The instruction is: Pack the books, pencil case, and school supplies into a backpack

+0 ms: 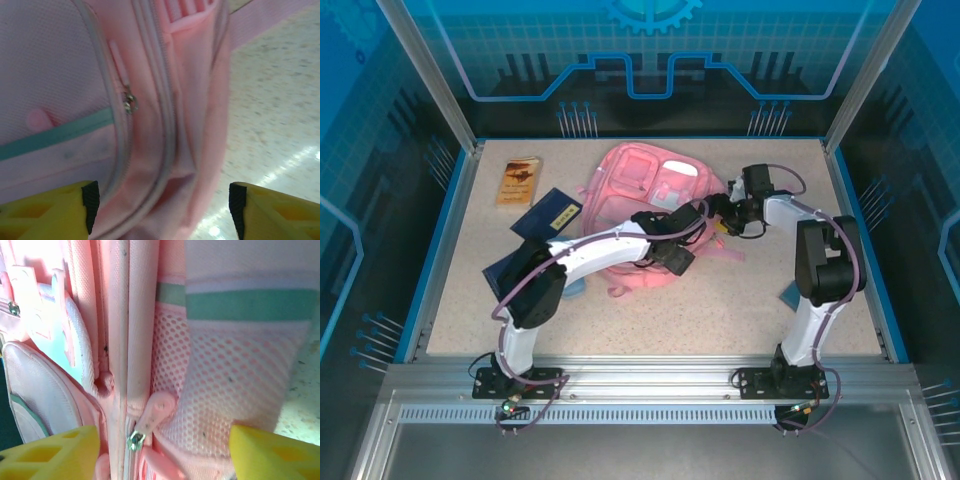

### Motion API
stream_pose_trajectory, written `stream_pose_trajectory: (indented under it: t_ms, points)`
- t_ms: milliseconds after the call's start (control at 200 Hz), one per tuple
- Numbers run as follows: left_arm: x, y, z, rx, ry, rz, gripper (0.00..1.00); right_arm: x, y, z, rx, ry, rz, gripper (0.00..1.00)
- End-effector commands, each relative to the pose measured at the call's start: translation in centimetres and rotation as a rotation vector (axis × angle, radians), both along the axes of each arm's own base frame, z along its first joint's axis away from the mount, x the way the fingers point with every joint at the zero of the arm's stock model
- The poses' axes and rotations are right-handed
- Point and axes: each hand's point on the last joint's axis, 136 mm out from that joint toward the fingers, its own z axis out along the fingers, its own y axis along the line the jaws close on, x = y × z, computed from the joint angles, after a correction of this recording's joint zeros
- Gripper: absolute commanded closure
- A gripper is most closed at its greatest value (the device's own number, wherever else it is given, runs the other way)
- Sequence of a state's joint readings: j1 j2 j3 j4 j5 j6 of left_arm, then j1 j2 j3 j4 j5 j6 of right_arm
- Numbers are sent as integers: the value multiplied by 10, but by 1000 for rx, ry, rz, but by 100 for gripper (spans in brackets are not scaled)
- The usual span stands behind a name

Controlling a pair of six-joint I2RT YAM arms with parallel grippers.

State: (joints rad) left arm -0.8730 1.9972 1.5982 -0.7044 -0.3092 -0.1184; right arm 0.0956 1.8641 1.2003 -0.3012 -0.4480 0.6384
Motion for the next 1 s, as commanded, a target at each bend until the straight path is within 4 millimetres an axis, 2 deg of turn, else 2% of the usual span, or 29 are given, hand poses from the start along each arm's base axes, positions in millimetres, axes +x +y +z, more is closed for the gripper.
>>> stream_pose_trajectory:
  t_ms: [0,110,310,390,515,670,730,840,996]
  points:
    - [19,21,-1,174,-58,0,32,-9,-25,20,-40,-46,-16,23]
    - [31,27,-6,203,-57,5,37,-26,-39,22,-61,-41,-30,19]
    - [36,33,-20,192,-6,2,43,-44,-47,21,-92,-28,-38,18]
    - [31,29,-28,180,36,-29,42,-46,-47,20,-92,-23,-41,18]
    - [24,25,-38,177,83,-76,32,-48,-48,19,-99,-17,-40,18]
    - [33,30,-42,232,63,-80,34,-50,-50,19,-116,-14,-35,18]
    - [38,32,-42,249,48,-72,41,-51,-51,18,-126,-14,-31,18]
    - [45,33,-34,261,22,-71,63,-52,-55,17,-159,-20,-24,18]
    - [51,31,-3,220,-49,-69,90,-53,-61,23,-240,-74,17,20]
